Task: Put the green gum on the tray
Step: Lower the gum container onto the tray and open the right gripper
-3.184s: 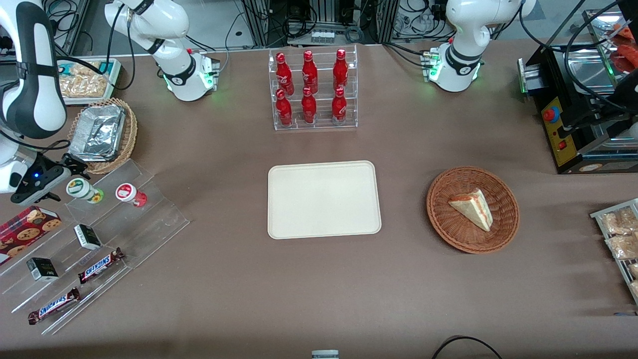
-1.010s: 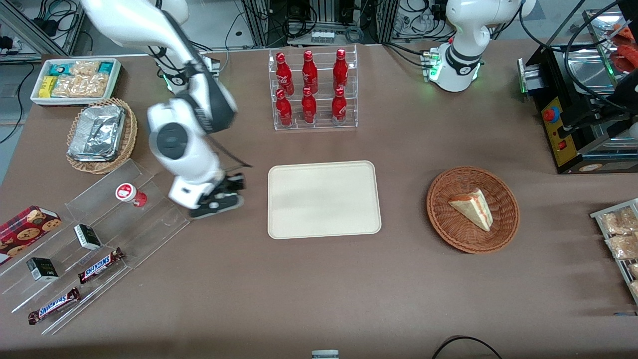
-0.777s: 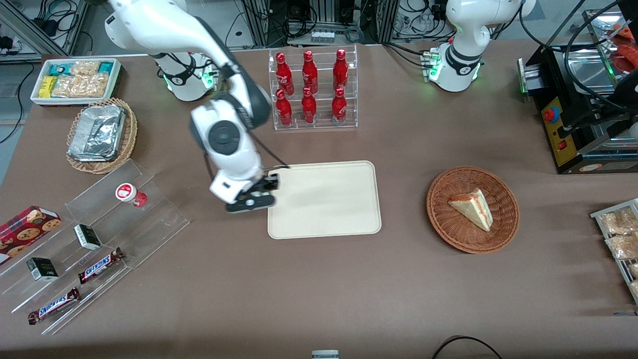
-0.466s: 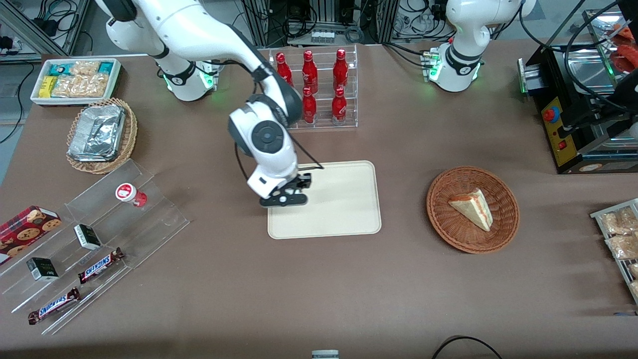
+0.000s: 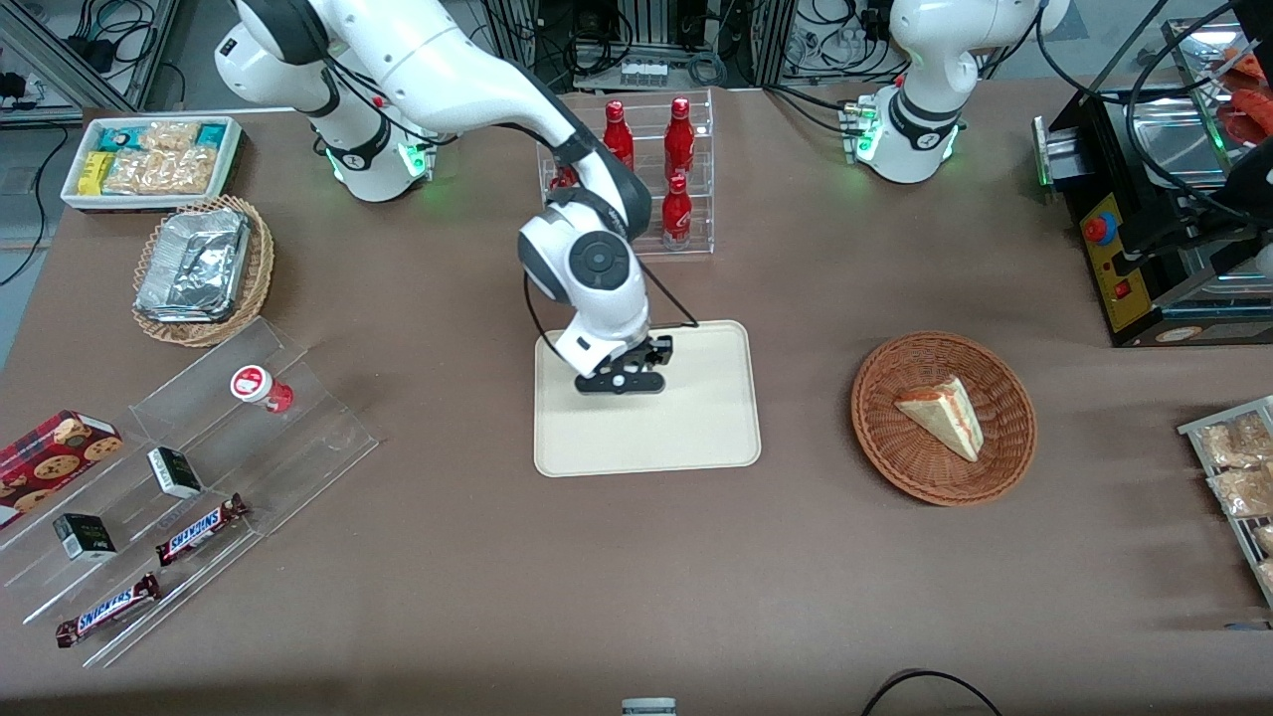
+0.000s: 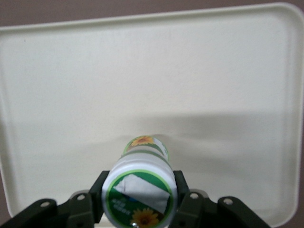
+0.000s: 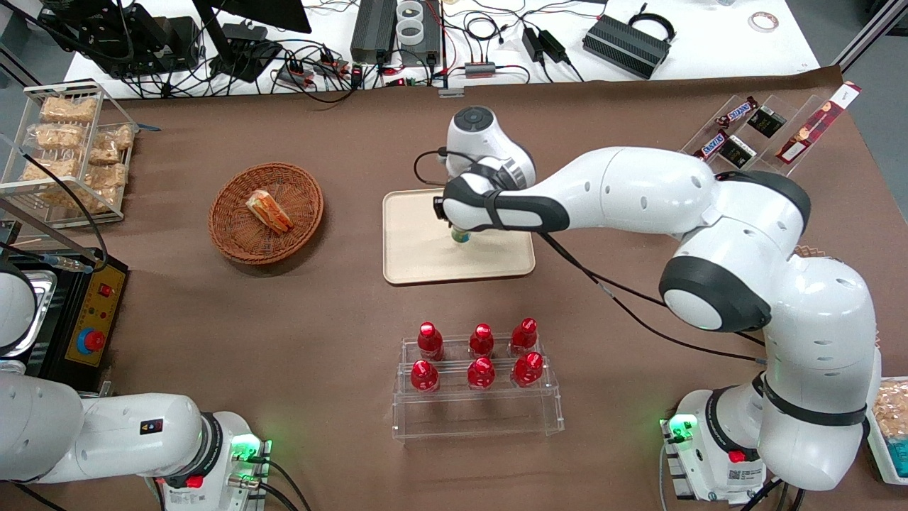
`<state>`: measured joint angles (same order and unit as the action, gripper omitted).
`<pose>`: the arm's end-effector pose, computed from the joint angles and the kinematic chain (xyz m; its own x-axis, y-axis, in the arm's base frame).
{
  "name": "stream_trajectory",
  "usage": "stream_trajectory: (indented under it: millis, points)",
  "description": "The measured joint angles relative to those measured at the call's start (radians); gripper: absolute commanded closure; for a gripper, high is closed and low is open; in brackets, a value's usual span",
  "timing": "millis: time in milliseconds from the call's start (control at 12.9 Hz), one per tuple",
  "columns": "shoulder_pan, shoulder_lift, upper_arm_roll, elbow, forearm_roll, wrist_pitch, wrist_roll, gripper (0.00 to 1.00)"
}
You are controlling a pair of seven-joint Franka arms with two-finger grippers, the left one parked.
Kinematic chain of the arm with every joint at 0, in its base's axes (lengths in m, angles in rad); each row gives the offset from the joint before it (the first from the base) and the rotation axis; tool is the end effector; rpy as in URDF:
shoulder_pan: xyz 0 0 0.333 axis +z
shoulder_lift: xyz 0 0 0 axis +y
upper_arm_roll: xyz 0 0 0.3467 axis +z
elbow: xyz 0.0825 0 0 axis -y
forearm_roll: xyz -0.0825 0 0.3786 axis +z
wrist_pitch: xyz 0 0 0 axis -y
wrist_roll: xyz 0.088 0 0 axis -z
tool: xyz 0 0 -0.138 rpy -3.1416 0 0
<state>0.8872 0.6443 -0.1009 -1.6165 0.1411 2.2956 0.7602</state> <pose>0.4918 0.5148 0.2503 0.9990 -0.0440 -0.0061 -0.0443 -0.9971 -0.0612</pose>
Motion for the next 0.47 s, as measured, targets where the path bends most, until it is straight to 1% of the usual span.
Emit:
stream_trajectory:
  millis: [155,233,311,466]
  points:
    - [0.015,0.027,-0.002,0.004,0.0,0.027,0.008,1.0]
    - [0.016,0.036,-0.004,0.004,0.0,0.035,0.008,0.61]
    - [0.016,0.042,-0.007,0.004,-0.001,0.042,0.008,0.01]
    - [0.016,0.045,-0.01,0.005,-0.004,0.047,0.007,0.0]
